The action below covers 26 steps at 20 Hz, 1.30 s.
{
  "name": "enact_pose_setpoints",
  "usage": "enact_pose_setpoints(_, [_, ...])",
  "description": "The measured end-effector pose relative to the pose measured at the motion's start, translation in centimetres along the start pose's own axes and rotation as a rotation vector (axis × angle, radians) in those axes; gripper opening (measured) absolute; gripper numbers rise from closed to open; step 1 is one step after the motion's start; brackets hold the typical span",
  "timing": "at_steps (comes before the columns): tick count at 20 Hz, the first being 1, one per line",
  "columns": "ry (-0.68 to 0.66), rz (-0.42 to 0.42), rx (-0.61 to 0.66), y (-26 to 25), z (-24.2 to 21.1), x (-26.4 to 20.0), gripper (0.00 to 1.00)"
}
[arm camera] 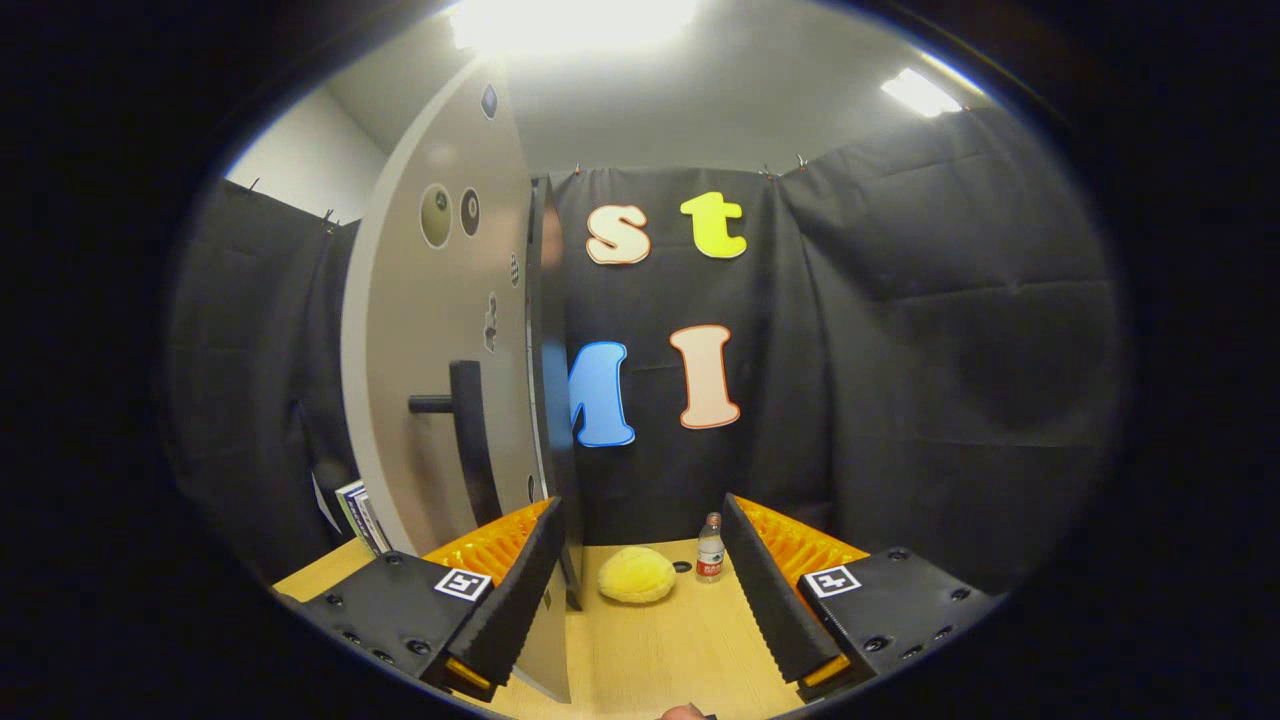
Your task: Open the shoe cabinet door, grab the shoes and put them into the shoe cabinet, then close the shoe cabinet door.
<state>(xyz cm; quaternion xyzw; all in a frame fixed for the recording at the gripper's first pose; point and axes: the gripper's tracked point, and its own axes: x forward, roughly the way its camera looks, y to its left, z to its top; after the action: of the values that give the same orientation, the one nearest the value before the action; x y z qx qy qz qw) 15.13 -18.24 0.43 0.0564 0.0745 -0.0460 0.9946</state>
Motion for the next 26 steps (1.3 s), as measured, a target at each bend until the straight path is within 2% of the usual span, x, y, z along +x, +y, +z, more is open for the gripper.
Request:
enact_pose_setpoints(3, [0.043,0.001,0.011,1.3,-1.3,0.9,0.97])
enact_pose_setpoints(10, [0.017,-0.021,-0.014,2.2,-1.1,0.8,0.95])
enact_pose_setpoints(18, [0.013,0.067,-0.042,8.6,-1.3,0.0,0.95])
enact_pose_setpoints(26, [0.007,0.108,-0.046,15.2,-1.6,0.2,0.95])
